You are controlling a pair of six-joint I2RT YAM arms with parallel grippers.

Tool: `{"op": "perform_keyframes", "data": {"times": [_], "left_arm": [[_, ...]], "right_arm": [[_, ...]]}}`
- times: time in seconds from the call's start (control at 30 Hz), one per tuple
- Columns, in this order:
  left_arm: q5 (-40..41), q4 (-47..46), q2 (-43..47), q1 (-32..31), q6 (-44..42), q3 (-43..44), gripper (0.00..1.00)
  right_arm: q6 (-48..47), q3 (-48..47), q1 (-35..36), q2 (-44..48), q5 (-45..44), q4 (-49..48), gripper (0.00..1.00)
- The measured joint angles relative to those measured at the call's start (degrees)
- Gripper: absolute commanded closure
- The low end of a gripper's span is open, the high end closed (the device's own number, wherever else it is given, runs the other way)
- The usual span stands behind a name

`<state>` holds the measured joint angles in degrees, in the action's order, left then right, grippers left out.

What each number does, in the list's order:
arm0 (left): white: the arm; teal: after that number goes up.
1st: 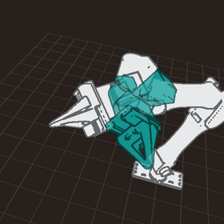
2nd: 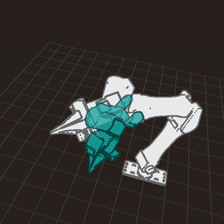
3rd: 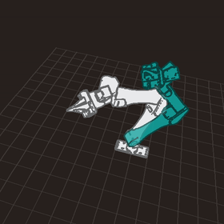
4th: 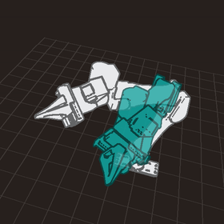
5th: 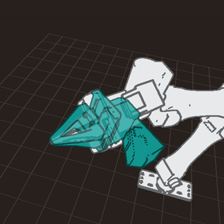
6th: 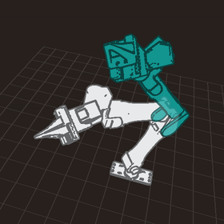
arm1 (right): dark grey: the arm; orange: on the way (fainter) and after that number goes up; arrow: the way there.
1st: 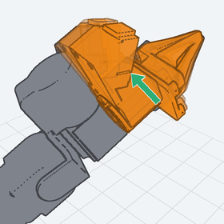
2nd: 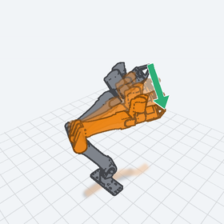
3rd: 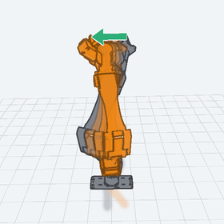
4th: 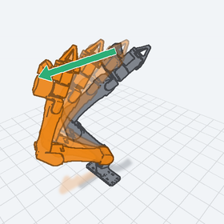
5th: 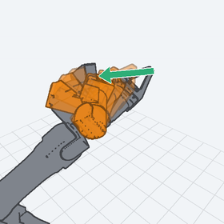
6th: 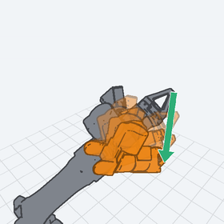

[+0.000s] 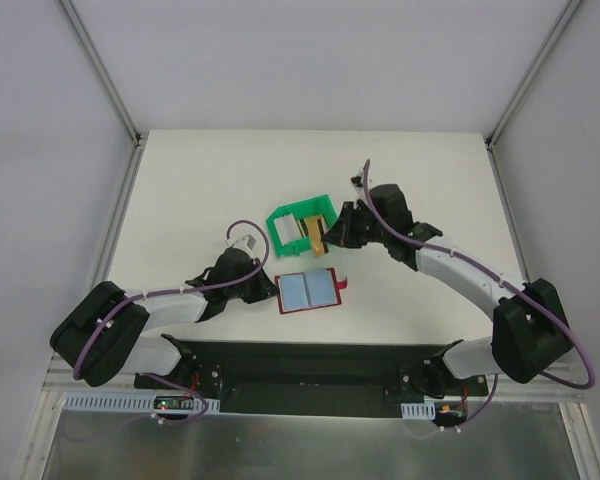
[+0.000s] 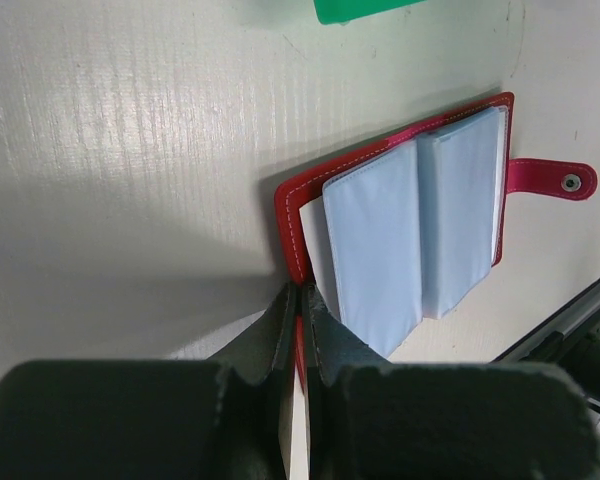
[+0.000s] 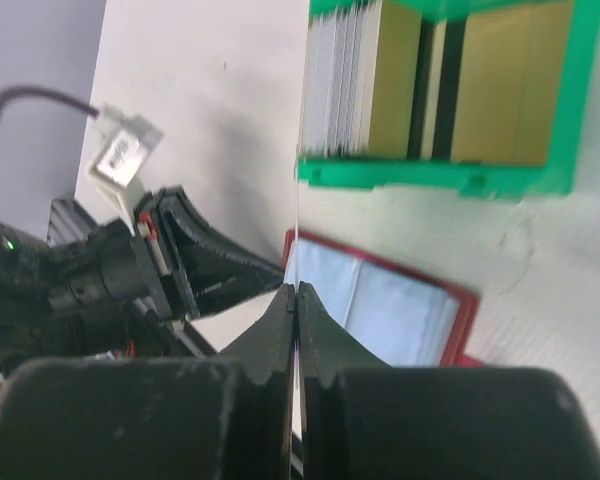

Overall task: Put the credit cards into the card holder
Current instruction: Pick up the credit card from the storage box, then insert the credit card into the card holder.

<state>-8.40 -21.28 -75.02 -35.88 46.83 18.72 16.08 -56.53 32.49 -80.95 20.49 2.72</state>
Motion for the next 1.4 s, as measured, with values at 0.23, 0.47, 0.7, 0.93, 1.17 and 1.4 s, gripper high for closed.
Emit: {"op": "perform_keyframes", "data": {"times": [0.23,0.47,0.7,0.93,1.17,1.4], "left_arm": [[-0.63,-0.07,-0.13,0.0,-0.17,-0.02,1.0],[-0.83,-0.22,-0.28,0.0,-0.15,-0.02,1.0],[-1.03,-0.28,-0.33,0.0,-0.13,-0.02,1.0],[-1.05,-0.31,-0.35,0.0,-0.09,-0.02,1.0],[-1.09,-0.37,-0.48,0.0,-0.07,0.0,1.0],[-1.6,-0.37,-0.72,0.48,0.11,0.04,1.0]], "right_arm": [[9.53,16.72,6.75,0.22,1.53,-11.76,1.0],[12.5,20.35,7.08,-5.55,1.44,-18.51,1.0],[14.6,23.34,7.1,-7.82,1.4,-23.98,1.0],[16.37,26.03,7.1,-7.82,1.29,-27.39,1.0],[18.23,27.32,7.39,-8.44,1.09,-30.16,1.0],[21.09,27.26,9.14,-11.52,0.5,-34.42,1.0]]}}
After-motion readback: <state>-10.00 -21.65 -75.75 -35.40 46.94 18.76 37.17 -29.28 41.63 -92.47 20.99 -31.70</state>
